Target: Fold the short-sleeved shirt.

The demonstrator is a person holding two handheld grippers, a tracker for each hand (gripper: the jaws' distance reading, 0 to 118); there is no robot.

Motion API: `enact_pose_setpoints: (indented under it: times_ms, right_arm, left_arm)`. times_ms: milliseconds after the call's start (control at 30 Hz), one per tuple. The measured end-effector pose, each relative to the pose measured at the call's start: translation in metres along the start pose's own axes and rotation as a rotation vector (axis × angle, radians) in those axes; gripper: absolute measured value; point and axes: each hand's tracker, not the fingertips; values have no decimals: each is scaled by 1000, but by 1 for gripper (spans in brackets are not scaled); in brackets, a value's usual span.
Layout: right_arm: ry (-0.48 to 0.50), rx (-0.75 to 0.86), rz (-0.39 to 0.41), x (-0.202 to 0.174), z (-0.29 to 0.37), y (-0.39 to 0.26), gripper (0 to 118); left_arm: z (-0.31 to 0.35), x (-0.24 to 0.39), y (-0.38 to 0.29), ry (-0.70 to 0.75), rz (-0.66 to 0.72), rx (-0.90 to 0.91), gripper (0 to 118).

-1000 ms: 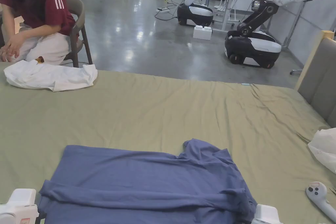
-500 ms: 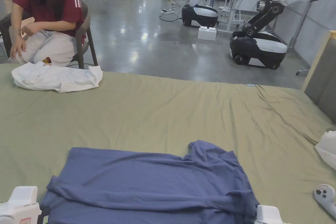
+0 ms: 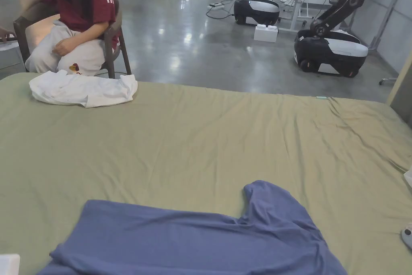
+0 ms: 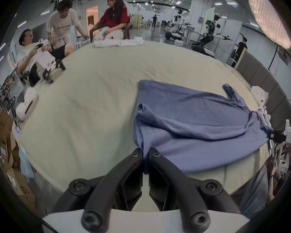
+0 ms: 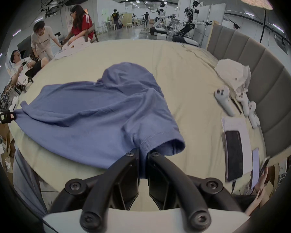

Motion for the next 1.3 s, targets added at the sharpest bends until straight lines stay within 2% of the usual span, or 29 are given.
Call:
enact_pose_setpoints:
  times_ms: [267,467,500,567,600,667,767,933,1067,1133,1167,1233,1267,1300]
  right_arm:
    - [-10,-114,9,-14,-27,-67,6]
    - [-27,-93,2,-18,-27,-62,13]
    - [-43,-97,4,-20,-23,-59,22]
    - [-121,-80,22,-20,-14,-47,51]
    - [-133,-27,17,-22,-7,-40,65]
    - [-141,79,-11,-31,11,-19,70]
    - [-123,260,-26,-41,18,10,72]
    - [-90,547,-23,-70,20,56,72]
    - [-92,709,-18,-96,29,88,72]
    - [-92,764,-26,-105,33,98,64]
    - [-89,797,-36,-109,35,102,54]
    - [-97,827,-49,-115,37,110,16]
    - [-105,849,-55,-117,39,113,8]
    - [-102,861,-55,-119,40,115,8]
  left_arm:
    - [-36,-11,-50,37,13,-102,2]
    - [-42,-2,-46,62,-13,-107,2]
    - [-40,0,-44,70,-17,-109,6]
    - [-34,4,-40,88,-23,-93,24]
    - [-30,8,-37,91,-25,-72,41]
    - [-22,16,-26,37,-22,8,63]
    - [-11,33,-5,-9,-33,140,65]
    - [1,68,36,29,-95,392,64]
    - [10,87,61,64,-134,581,64]
    - [11,91,68,89,-158,644,64]
    - [13,95,71,108,-178,674,62]
    - [16,99,73,134,-203,732,42]
    - [19,100,73,135,-211,757,26]
    - [21,101,74,131,-214,787,8]
